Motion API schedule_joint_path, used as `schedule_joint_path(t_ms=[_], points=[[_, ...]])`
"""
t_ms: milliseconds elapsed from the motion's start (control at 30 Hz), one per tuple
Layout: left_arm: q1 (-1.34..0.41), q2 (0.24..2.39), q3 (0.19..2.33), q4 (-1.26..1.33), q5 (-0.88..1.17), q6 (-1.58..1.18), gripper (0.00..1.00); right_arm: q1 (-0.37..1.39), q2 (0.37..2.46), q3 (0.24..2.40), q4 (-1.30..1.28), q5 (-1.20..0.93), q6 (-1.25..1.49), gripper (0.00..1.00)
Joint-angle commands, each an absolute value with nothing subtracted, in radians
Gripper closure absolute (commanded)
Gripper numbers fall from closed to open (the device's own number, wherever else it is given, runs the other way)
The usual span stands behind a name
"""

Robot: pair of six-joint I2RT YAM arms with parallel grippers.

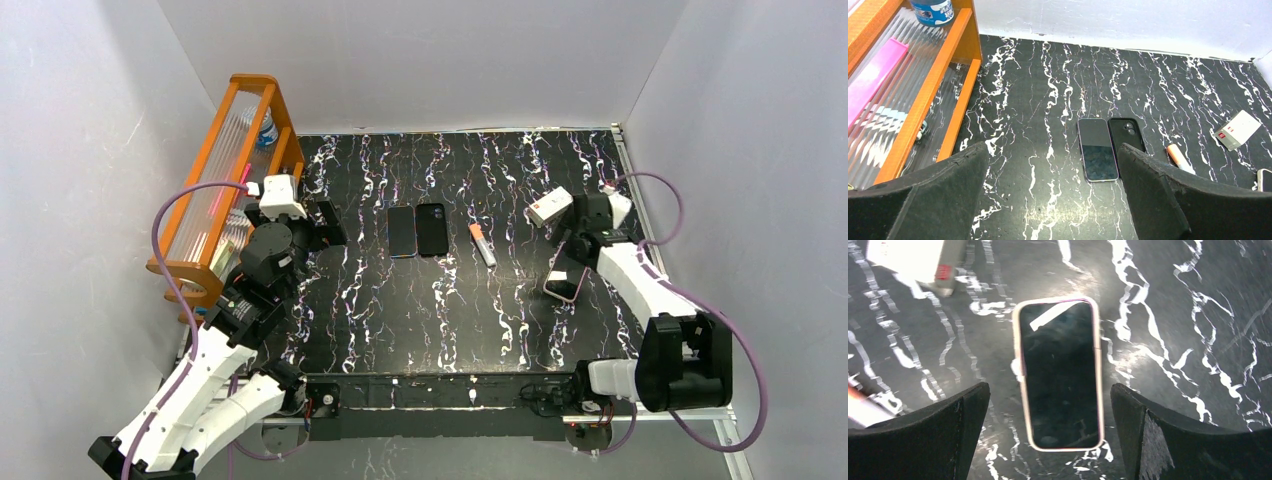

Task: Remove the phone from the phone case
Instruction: Pick up the phone at the center of the board.

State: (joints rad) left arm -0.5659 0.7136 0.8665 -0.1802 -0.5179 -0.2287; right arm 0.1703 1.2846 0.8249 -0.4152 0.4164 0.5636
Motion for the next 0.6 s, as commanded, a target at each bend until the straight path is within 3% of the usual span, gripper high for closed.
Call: schedule_joint_path(t_ms=[0, 567], points=[[-0.561, 0.703, 0.86, -0.165, -0.55, -0.239, 0.02, 0.041, 1.265, 0.76, -0.365, 0.341, 0.604, 0.01], [-0.561, 0.71, 0.849, -0.15, -0.528, -0.229, 0.02, 0.01, 1.433, 0.815, -0.353, 0.19, 0.446, 0.01]])
